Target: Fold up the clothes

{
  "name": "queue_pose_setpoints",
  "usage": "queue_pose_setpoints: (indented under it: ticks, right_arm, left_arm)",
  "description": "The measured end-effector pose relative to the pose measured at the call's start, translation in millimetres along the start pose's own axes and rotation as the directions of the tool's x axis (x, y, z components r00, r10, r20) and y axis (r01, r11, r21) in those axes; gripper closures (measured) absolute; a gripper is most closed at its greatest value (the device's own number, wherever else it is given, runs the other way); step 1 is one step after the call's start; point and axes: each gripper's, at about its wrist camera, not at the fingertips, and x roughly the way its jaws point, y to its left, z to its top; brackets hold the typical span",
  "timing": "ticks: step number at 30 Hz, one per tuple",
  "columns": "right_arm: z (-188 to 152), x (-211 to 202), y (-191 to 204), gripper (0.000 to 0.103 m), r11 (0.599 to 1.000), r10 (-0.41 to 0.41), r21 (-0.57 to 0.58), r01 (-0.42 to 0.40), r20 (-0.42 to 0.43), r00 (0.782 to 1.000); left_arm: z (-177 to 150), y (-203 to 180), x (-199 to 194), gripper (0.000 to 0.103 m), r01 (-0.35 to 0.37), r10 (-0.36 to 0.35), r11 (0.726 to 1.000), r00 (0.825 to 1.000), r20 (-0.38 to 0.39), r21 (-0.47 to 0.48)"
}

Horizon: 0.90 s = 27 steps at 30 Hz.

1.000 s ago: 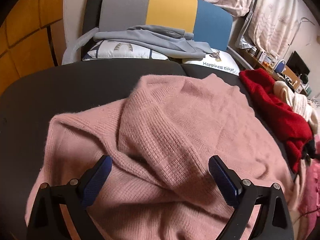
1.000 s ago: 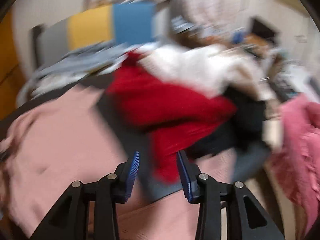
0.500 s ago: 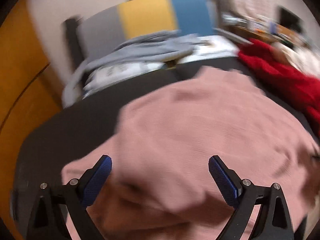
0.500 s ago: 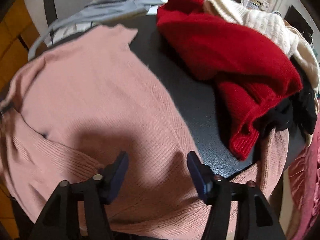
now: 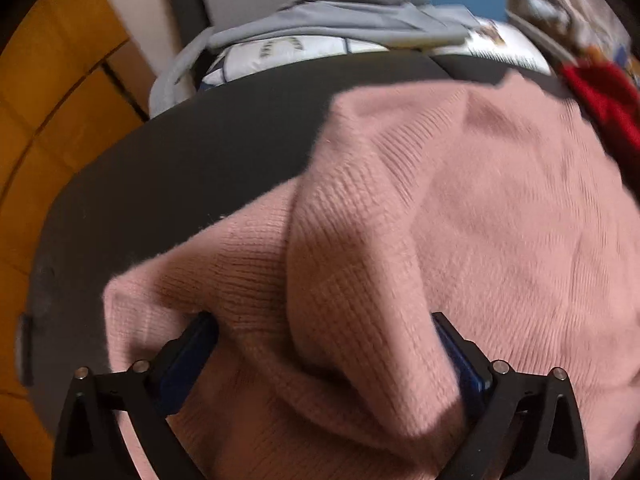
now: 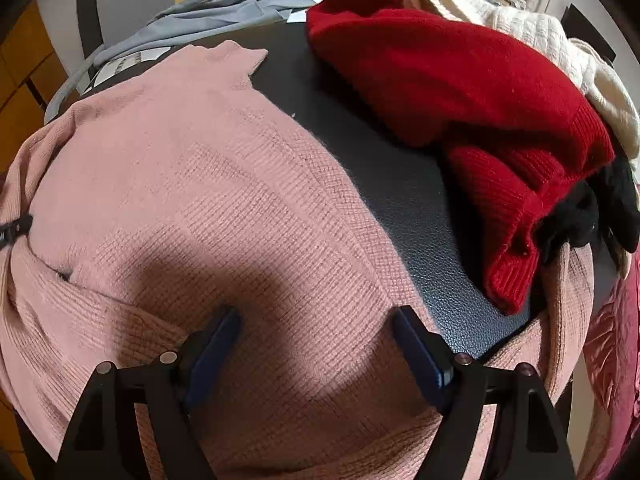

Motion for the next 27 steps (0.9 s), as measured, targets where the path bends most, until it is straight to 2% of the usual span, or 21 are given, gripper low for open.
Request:
queue_pose_setpoints:
  ticks: [1,2,3,4,5,6,9,12,14,19,24,27]
  right_arm:
    - [-1,-1,0,0.027,1.000,0.003,-0.002,-0.003,0.006,1.000]
    - [-1,-3,1,0.032,1.000,0.005,-0.002,-0.005,0.016,1.000]
    - [-2,-4,2,0.040,1.000,0.007,-0.002,-0.007,0.027,1.000]
    - [-2,-6,4,0.045,1.000,0.010,-0.006,-0.010,0.039,0.999]
    - [-2,-7,5,0.056,1.000,0.012,-0.011,-0.012,0.048,0.999]
    - [-2,-9,8,0.067,1.000,0.015,-0.023,-0.014,0.059,0.998]
    - [-2,-12,15,0.080,0.999,0.020,-0.050,-0.016,0.077,0.997]
    - [-2,-16,13,0.089,0.999,0.042,-0.032,-0.039,0.079,0.996]
    - [-2,-19,10,0.090,0.998,0.065,-0.004,-0.065,0.077,0.995]
    - [0,-10,-15,0.091,0.997,0.073,0.016,-0.074,0.075,0.995]
    - [15,-13,-7,0.091,0.998,0.052,-0.027,-0.049,0.085,0.995]
    - [33,-19,8,0.091,0.996,0.043,-0.077,-0.035,0.103,0.994]
  left_arm:
    - [-1,2,0,0.002,0.023,-0.023,1.000,1.000,0.001,-0.011]
    - [-2,4,0,0.015,0.046,-0.046,0.999,0.999,0.003,-0.020]
    - [-2,3,-3,0.040,0.083,-0.083,0.996,0.996,0.009,-0.017]
    - [-3,1,-8,0.052,0.092,-0.092,0.996,0.996,0.014,0.000]
    - [-4,-2,-13,0.069,0.096,-0.097,0.995,0.995,0.019,0.018]
    - [-4,-4,-18,0.076,0.104,-0.105,0.994,0.994,0.019,0.034]
    - [0,1,-30,0.079,0.149,-0.149,0.988,0.989,0.014,0.038]
    - [11,29,-49,0.079,0.232,-0.232,0.972,0.973,0.010,-0.028]
    - [22,48,-64,0.079,0.261,-0.260,0.964,0.965,0.025,-0.056]
    - [41,101,-94,0.079,0.259,-0.252,0.961,0.964,0.080,-0.096]
    - [49,129,-87,0.079,0.255,-0.249,0.957,0.967,0.057,-0.137]
    - [49,153,-72,0.079,0.249,-0.250,0.946,0.968,0.023,-0.207]
